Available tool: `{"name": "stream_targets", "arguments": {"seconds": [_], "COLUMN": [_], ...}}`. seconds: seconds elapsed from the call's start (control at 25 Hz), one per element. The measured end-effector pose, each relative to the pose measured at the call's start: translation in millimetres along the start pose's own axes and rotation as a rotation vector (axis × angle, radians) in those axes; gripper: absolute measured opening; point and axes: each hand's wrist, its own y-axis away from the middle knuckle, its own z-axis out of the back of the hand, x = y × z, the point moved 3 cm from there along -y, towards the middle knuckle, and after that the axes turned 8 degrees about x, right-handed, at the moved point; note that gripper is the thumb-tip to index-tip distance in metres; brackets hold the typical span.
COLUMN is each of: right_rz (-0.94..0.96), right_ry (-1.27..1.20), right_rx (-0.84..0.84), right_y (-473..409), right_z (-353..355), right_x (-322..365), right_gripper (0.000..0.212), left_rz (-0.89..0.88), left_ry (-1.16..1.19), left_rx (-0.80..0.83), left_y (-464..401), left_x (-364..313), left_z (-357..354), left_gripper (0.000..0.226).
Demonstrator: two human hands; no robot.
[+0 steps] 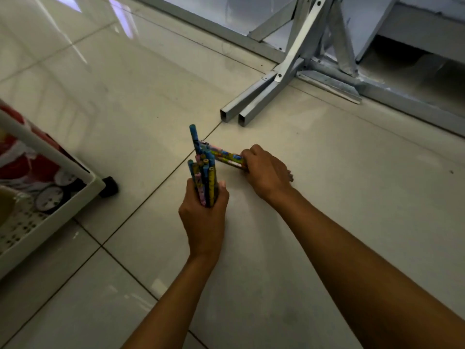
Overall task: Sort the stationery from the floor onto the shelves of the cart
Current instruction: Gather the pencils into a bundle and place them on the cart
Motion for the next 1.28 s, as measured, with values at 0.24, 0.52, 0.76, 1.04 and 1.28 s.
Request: {"name": "stream_targets", "arguments": {"seconds": [0.24, 0.52, 0.76, 1.04, 1.28], "right_rz": [-0.178, -0.136, -0.121, -0.09, -0.13], "right_ry": [-0.126, -1.333, -1.32, -1.254, -1.303], "right_rx": [0.175, -0.367, -0.445, -0.379, -0.18], "right_y": [1, 64, 76, 75, 115], "right_z": [-6, 7, -26, -10, 79], "right_x": [13, 19, 33, 45, 91], "right_gripper": [0.037, 0.009, 0.014, 0.01, 0.009], "left_rz": [0.0, -0.007, 0.017, 0.178, 0.344], "left_ry": [-0.041, 0.053, 0.021, 0.124, 0.163], "left_rx": [0.105, 0.017, 0.007, 0.053, 0.043], "left_y": [5, 7, 12, 2, -2], "left_x": [1, -4, -5, -12, -103], "left_z": [7, 16, 13, 17, 81], "left_gripper": [0.025, 0.016, 0.026, 0.025, 0.016]}}
